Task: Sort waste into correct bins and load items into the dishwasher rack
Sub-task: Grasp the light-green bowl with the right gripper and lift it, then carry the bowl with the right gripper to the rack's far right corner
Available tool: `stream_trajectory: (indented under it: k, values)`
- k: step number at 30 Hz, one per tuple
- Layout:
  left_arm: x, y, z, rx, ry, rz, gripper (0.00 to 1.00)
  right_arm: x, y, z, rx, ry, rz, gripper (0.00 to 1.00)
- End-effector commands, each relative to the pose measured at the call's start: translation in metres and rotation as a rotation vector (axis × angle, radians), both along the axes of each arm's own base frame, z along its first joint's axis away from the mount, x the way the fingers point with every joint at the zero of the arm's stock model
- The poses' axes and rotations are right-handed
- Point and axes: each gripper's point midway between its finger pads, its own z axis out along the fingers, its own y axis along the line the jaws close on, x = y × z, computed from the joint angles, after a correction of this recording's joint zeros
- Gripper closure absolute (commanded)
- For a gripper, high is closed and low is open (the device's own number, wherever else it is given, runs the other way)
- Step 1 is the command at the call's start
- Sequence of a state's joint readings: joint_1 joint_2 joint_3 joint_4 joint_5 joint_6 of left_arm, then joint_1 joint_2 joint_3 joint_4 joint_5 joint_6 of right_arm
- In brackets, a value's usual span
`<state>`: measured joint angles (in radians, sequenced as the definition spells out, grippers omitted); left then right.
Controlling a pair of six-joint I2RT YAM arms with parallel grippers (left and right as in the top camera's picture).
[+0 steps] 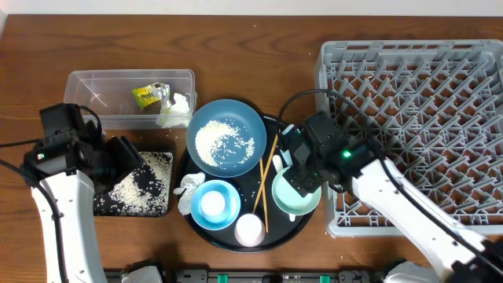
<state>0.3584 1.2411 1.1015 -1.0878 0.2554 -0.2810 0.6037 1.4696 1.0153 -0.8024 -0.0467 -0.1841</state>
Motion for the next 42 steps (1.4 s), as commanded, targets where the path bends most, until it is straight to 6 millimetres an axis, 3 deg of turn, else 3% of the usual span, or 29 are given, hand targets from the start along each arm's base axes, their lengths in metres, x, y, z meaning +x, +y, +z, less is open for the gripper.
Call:
stream_trajectory:
  k: [1,7,11,15,18,19,20,24,28,31,34,37,39,42]
  values:
    - [0.001,0.002,0.002,0.006,-0.004,-0.004,0.35,0.011,-0.006,-0.013,-0.087,-0.015,0.016,0.21]
    - [0.001,0.002,0.002,0.006,-0.004,-0.004,0.34,0.015,-0.003,-0.037,-0.113,0.025,0.019,0.32]
    - [0.001,0.002,0.002,0.006,-0.003,-0.004,0.35,0.015,-0.003,-0.05,-0.131,0.051,0.02,0.46]
    - [0.001,0.002,0.002,0.007,-0.004,-0.004,0.34,0.012,-0.004,-0.061,-0.152,0.083,0.022,0.5]
    - [0.001,0.002,0.002,0.007,-0.004,-0.004,0.35,0.011,-0.004,-0.065,-0.154,0.096,0.024,0.7]
    - [0.001,0.002,0.002,0.007,-0.004,-0.004,0.34,0.011,-0.004,-0.065,-0.152,0.096,0.024,0.8]
    - [0.001,0.002,0.002,0.007,-0.004,-0.004,0.34,0.011,-0.003,-0.065,-0.151,0.093,0.025,0.96]
    - [0.001,0.002,0.002,0.007,-0.004,-0.004,0.35,0.013,0.0,-0.06,-0.136,0.082,-0.003,0.99]
    - [0.001,0.002,0.002,0.006,-0.004,-0.004,0.35,0.029,0.006,-0.032,-0.077,0.023,-0.067,0.99]
    - [0.001,0.002,0.002,0.006,-0.003,-0.004,0.35,0.055,0.005,0.012,-0.046,-0.107,-0.109,0.99]
    - [0.001,0.002,0.002,0.007,-0.003,-0.004,0.34,0.082,-0.01,0.06,-0.058,-0.275,-0.184,0.99]
    - [0.001,0.002,0.002,0.006,-0.003,-0.004,0.34,0.103,-0.036,0.103,-0.089,-0.417,-0.281,0.99]
    - [0.001,0.002,0.002,0.007,-0.004,-0.004,0.34,0.116,-0.062,0.122,-0.125,-0.485,-0.365,0.99]
    - [0.001,0.002,0.002,0.006,-0.004,-0.004,0.35,0.135,-0.106,0.134,-0.183,-0.551,-0.501,0.99]
